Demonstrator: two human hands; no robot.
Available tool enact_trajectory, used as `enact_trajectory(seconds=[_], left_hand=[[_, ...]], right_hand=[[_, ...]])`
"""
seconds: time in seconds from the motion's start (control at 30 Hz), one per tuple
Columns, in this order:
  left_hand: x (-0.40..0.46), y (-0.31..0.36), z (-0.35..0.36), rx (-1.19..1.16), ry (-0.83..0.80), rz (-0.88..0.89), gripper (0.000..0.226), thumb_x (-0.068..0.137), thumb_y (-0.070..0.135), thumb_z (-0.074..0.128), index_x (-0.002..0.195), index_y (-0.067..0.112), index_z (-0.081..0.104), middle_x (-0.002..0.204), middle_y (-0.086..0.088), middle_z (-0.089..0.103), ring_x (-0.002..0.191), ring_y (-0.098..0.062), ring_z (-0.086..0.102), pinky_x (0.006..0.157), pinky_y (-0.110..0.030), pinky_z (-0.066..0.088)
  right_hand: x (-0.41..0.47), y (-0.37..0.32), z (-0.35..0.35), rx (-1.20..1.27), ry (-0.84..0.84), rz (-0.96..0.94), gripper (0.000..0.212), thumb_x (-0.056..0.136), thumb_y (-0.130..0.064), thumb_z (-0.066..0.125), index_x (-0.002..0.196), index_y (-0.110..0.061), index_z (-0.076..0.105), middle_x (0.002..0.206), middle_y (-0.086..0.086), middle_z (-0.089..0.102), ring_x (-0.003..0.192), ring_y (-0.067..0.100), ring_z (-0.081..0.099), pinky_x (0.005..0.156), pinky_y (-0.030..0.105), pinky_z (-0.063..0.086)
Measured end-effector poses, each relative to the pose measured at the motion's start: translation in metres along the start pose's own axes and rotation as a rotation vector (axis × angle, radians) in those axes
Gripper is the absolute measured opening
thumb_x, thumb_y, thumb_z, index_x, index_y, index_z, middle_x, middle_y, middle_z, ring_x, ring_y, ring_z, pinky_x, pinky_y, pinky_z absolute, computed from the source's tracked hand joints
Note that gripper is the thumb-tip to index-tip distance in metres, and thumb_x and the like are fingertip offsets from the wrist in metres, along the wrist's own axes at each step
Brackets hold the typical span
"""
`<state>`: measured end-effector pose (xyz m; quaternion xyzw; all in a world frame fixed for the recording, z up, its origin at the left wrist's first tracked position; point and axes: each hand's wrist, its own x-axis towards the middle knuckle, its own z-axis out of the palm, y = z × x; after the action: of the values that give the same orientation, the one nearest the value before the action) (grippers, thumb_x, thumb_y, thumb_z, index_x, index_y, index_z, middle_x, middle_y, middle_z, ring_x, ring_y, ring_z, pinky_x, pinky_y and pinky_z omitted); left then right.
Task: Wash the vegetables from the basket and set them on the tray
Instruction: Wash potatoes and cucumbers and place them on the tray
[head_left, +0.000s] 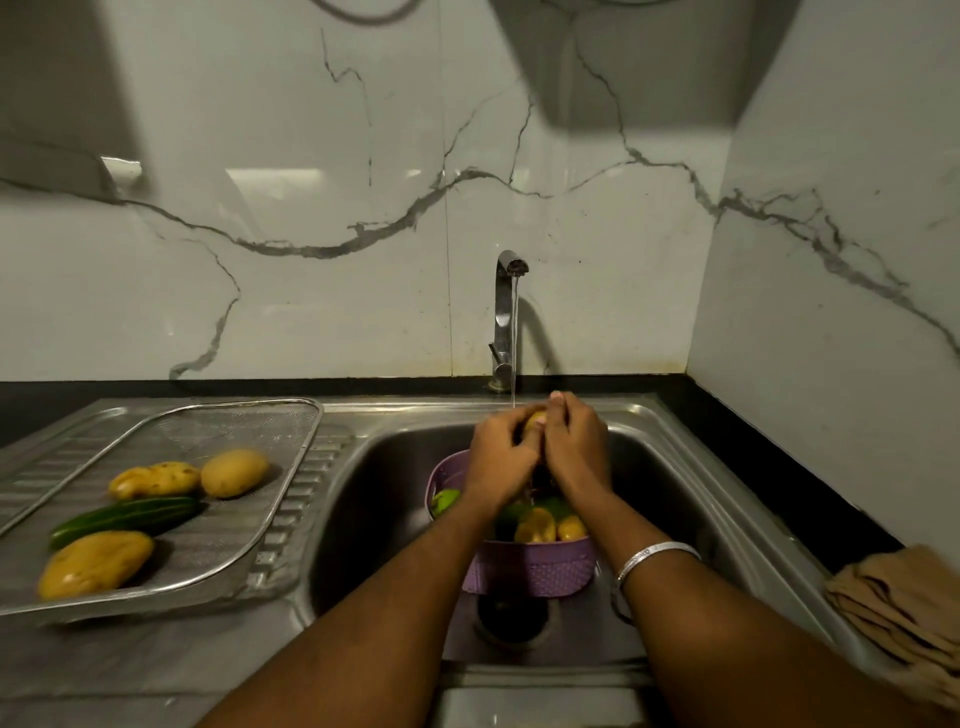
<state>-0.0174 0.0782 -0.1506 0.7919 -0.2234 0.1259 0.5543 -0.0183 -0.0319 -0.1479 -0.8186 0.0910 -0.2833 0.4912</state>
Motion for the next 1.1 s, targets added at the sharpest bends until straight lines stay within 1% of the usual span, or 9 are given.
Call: enact_trajectory(seconds=[0.07,0.13,0.3,0.47,0.57,0.67,0.83,1.0,1.1], left_hand=[[-0.006,-0.007,0.001,0.154,-0.209,-0.148,0.026,0.104,0.021,0.051,0.12,0.013,0.069,0.106,-0.007,0.073,0.093,-0.016,0.069,0.09,-0.041,0.059],[-0.008,-0.009,0.001,0.244,-0.269,-0.09,0.026,0.104,0.02,0.051,0.118,0.01,0.071,0.097,-0.007,0.073,0.086,-0.018,0.068,0.089,-0.046,0.058],[0.0,0.016,0.004,0.006,0.113,0.128,0.031,0.101,0.023,0.057,0.131,0.02,0.065,0.12,0.003,0.07,0.107,-0.006,0.065,0.091,-0.023,0.056],[-0.002,-0.018,0.005,0.183,-0.239,-0.184,0.026,0.102,0.017,0.055,0.123,0.012,0.07,0.111,-0.011,0.073,0.101,-0.019,0.068,0.096,-0.042,0.056],[0.008,-0.002,0.003,-0.068,-0.021,-0.085,0.03,0.101,0.021,0.059,0.13,0.018,0.065,0.122,-0.005,0.07,0.108,-0.014,0.067,0.093,-0.037,0.058],[0.009,0.01,-0.001,-0.389,-0.003,-0.189,0.033,0.098,0.014,0.063,0.13,0.015,0.066,0.126,-0.005,0.068,0.114,-0.02,0.066,0.092,-0.044,0.059],[0.001,-0.011,-0.013,-0.21,-0.232,-0.373,0.04,0.094,0.015,0.07,0.133,0.009,0.063,0.124,-0.013,0.069,0.106,-0.02,0.068,0.074,-0.026,0.062],[0.005,-0.016,-0.02,0.469,-0.36,-0.045,0.064,0.07,0.039,0.09,0.126,0.018,0.068,0.117,0.0,0.07,0.099,-0.012,0.063,0.089,-0.03,0.056],[0.004,-0.006,-0.02,0.582,-0.354,-0.061,0.06,0.071,0.036,0.09,0.124,0.018,0.067,0.114,0.0,0.068,0.095,-0.011,0.059,0.084,-0.028,0.052]], right_hand=[[-0.004,0.016,-0.005,-0.236,-0.207,0.188,0.04,0.108,-0.034,0.041,0.109,-0.008,0.07,0.103,0.014,0.073,0.081,0.023,0.069,0.063,0.027,0.051],[-0.006,0.019,-0.009,-0.344,-0.235,0.19,0.039,0.107,-0.032,0.043,0.109,-0.005,0.071,0.106,0.017,0.072,0.095,0.03,0.07,0.075,0.03,0.051],[-0.001,-0.009,-0.007,0.024,0.154,-0.17,0.037,0.108,-0.037,0.037,0.093,-0.016,0.064,0.082,0.004,0.068,0.077,0.019,0.066,0.066,0.035,0.052],[0.0,0.021,-0.003,-0.427,-0.267,0.163,0.043,0.108,-0.035,0.042,0.112,-0.004,0.071,0.112,0.019,0.071,0.106,0.034,0.066,0.081,0.032,0.048],[0.006,-0.005,-0.006,0.044,0.006,0.131,0.046,0.108,-0.043,0.04,0.09,-0.013,0.07,0.086,0.009,0.07,0.084,0.027,0.069,0.069,0.032,0.049],[0.009,-0.01,-0.009,0.495,0.089,0.442,0.04,0.105,-0.046,0.046,0.089,-0.014,0.064,0.08,0.01,0.068,0.066,0.024,0.066,0.049,0.028,0.051],[0.002,0.01,-0.015,0.295,-0.244,0.68,0.03,0.102,-0.032,0.058,0.107,-0.003,0.064,0.085,0.019,0.073,0.055,0.024,0.068,0.038,0.023,0.049],[0.001,0.013,-0.016,0.195,-0.289,0.62,0.027,0.097,-0.029,0.068,0.103,-0.003,0.072,0.088,0.018,0.074,0.064,0.024,0.069,0.051,0.03,0.059],[-0.001,0.009,-0.016,0.098,-0.316,0.546,0.025,0.097,-0.03,0.068,0.093,-0.006,0.075,0.088,0.019,0.075,0.069,0.025,0.072,0.054,0.03,0.058]])
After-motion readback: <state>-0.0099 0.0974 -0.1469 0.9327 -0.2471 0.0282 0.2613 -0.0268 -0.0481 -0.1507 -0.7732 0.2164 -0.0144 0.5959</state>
